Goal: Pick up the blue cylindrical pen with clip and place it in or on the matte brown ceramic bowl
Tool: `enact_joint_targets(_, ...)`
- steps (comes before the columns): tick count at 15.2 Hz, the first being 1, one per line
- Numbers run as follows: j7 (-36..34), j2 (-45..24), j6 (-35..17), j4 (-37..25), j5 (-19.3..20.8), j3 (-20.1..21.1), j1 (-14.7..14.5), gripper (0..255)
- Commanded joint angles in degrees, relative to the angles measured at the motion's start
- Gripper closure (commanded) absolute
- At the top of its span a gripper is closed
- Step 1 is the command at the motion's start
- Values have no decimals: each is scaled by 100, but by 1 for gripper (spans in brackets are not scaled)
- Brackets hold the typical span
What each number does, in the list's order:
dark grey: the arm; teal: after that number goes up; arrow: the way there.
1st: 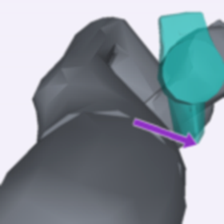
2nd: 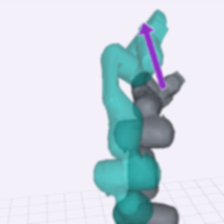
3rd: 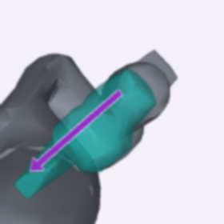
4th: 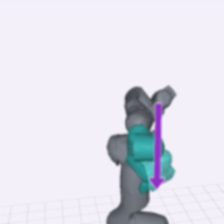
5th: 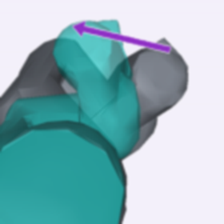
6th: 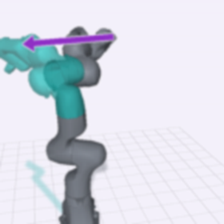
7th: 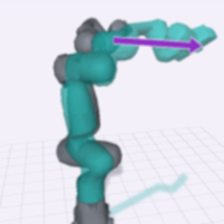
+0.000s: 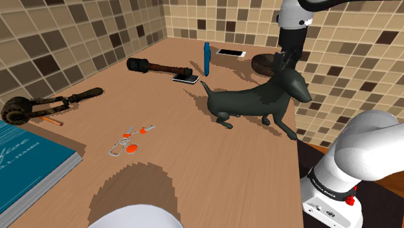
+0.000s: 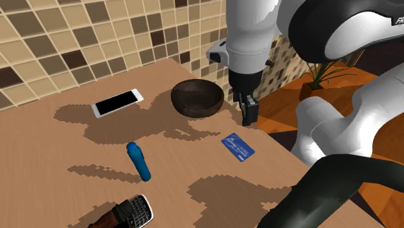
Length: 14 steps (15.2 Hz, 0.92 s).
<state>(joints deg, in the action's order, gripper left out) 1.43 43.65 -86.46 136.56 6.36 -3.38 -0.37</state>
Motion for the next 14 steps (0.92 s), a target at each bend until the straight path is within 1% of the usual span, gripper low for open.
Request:
enact_joint_targets(1,0,0,0,0,0,0,0,0)
enact_joint_targets(7,-167,-1158,-224,-1064,-219,228,-197,0)
enact_joint_targets(14,-331,-2488,-217,-2562,-354,471,-368,0)
